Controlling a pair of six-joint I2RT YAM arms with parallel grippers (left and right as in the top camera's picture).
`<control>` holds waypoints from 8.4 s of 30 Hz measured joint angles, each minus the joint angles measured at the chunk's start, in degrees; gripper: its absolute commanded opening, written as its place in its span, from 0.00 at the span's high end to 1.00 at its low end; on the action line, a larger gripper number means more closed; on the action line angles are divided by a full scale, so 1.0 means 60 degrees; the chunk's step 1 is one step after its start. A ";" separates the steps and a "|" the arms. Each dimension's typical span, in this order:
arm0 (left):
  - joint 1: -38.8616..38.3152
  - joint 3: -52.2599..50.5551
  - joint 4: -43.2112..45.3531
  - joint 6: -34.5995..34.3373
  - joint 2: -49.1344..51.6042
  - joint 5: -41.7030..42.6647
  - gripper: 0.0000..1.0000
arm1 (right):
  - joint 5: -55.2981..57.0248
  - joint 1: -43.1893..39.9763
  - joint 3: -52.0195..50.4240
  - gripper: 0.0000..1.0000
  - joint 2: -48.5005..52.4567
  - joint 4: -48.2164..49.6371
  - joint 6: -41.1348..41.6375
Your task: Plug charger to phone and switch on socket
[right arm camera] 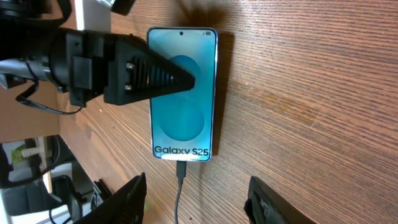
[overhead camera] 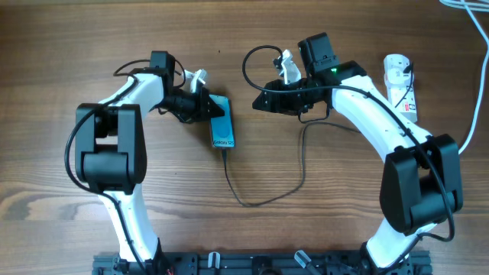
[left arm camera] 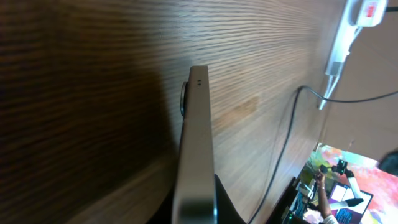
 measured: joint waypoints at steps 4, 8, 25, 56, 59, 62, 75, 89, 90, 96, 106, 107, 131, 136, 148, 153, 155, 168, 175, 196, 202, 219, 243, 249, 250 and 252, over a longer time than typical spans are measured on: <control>-0.0036 -0.0004 -0.0011 -0.0193 0.0058 -0.0135 0.96 | 0.0004 0.0000 0.0000 0.47 0.0000 0.0004 0.0004; -0.0244 -0.0011 -0.0004 -0.0368 0.0058 -0.0339 0.84 | 0.0011 0.0000 0.0000 0.46 0.0000 0.0004 0.0000; -0.0474 -0.0022 -0.0237 -0.0386 0.0011 -0.1129 0.64 | 0.0073 0.0000 0.0000 0.42 0.0000 0.0000 0.0000; -0.0586 0.0583 -0.1351 -0.1570 -0.0721 -0.6124 0.37 | 0.0433 0.0000 0.0000 0.48 0.0000 -0.0331 -0.0208; -0.0386 0.0732 -0.2259 -0.1577 -0.0765 -0.6539 0.33 | 0.0459 -0.0084 0.0025 0.50 -0.0011 -0.0688 -0.0299; -0.0157 0.0962 -0.2699 -0.1574 -0.1603 -0.6790 0.28 | 0.0601 -0.0441 0.0102 0.48 -0.0251 -0.1147 -0.0459; -0.0138 0.1668 -0.3424 -0.1654 -0.9522 -0.6881 0.00 | 0.1260 -0.5486 0.0659 0.47 -0.4750 -0.2324 -0.0539; -0.0138 0.1654 -0.4459 -0.1650 -0.9708 -0.6881 0.00 | 0.1683 -0.9049 0.0688 0.96 -0.3177 -0.0790 -0.1206; -0.0138 0.1654 -0.4459 -0.1650 -0.9708 -0.6881 0.00 | 0.1716 -0.9198 0.0688 0.96 -0.2856 -0.0630 -0.1202; -0.0138 0.1650 -0.4481 -0.1650 -0.9708 -0.6881 0.00 | 0.1741 -0.9497 0.0699 0.96 -0.1388 0.0379 -0.0882; -0.0138 0.1650 -0.4481 -0.1650 -0.9704 -0.6881 0.00 | 0.1457 -0.9391 0.0707 0.96 0.1096 0.1308 -0.0707; -0.0138 0.1650 -0.4484 -0.1654 -0.9704 -0.6881 0.00 | 0.1453 -0.9318 0.0707 0.96 0.1271 0.1399 -0.0707; -0.0138 0.1650 -0.4484 -0.1650 -0.9704 -0.6881 0.00 | 0.1858 -0.8346 0.0707 0.96 0.2382 0.1752 -0.1169; -0.0138 0.1650 -0.4484 -0.1650 -0.9704 -0.6881 0.00 | 0.2040 -0.8076 0.0743 0.96 0.2382 0.1807 -0.1446; -0.0138 0.1650 -0.4484 -0.1650 -0.9704 -0.6881 0.00 | 0.2419 -0.7963 0.0794 0.96 0.2382 0.1694 -0.1461; -0.0138 0.1650 -0.4481 -0.1650 -0.9704 -0.6881 0.00 | 0.2736 -0.7817 0.0765 0.96 0.2379 0.1832 -0.1490; -0.0138 0.1650 -0.4484 -0.1650 -0.9704 -0.6881 0.00 | 0.2925 -0.7748 0.0765 0.96 0.2353 0.1814 -0.1490; -0.0138 0.1650 -0.4484 -0.1654 -0.9704 -0.6881 0.00 | 0.3177 -0.7595 0.0769 0.96 0.2164 0.1056 -0.1486; -0.0138 0.1650 -0.4484 -0.1654 -0.9704 -0.6881 0.00 | 0.3610 -0.7898 0.1122 0.96 0.1967 -0.0790 -0.0918; -0.0138 0.1650 -0.4484 -0.1650 -0.9701 -0.6881 0.00 | 0.2477 -0.8167 0.1566 0.55 -0.8553 -0.5220 -0.3308; -0.0138 0.1650 -0.4484 -0.1654 -0.9701 -0.6881 0.00 | 0.2018 -0.8167 0.1566 0.00 -0.9541 -0.5603 -0.3238; -0.0138 0.1650 -0.4484 -0.1650 -0.9701 -0.6881 0.00 | 0.0397 -0.8153 0.1483 0.00 -0.9453 -0.6029 -0.5472; -0.0138 0.1639 -0.4484 -0.1650 -0.9697 -0.6881 0.00 | 0.3723 -0.4022 -1.2750 0.00 -1.7628 0.6714 -0.1861; -0.0138 0.1639 -0.4484 -0.1654 -0.9697 -0.6881 0.00 | 0.3818 -0.3789 -1.3125 0.00 -1.7766 0.6634 -0.2361; -0.0138 0.1639 -0.4484 -0.1650 -0.9697 -0.6881 0.00 | 0.3821 -0.3785 -1.3125 0.00 -1.7766 0.6630 -0.2477; -0.0138 0.1639 -0.4484 -0.1650 -0.9697 -0.6881 0.00 | 0.3821 -0.3785 -1.3125 0.00 -1.7773 0.6630 -0.2641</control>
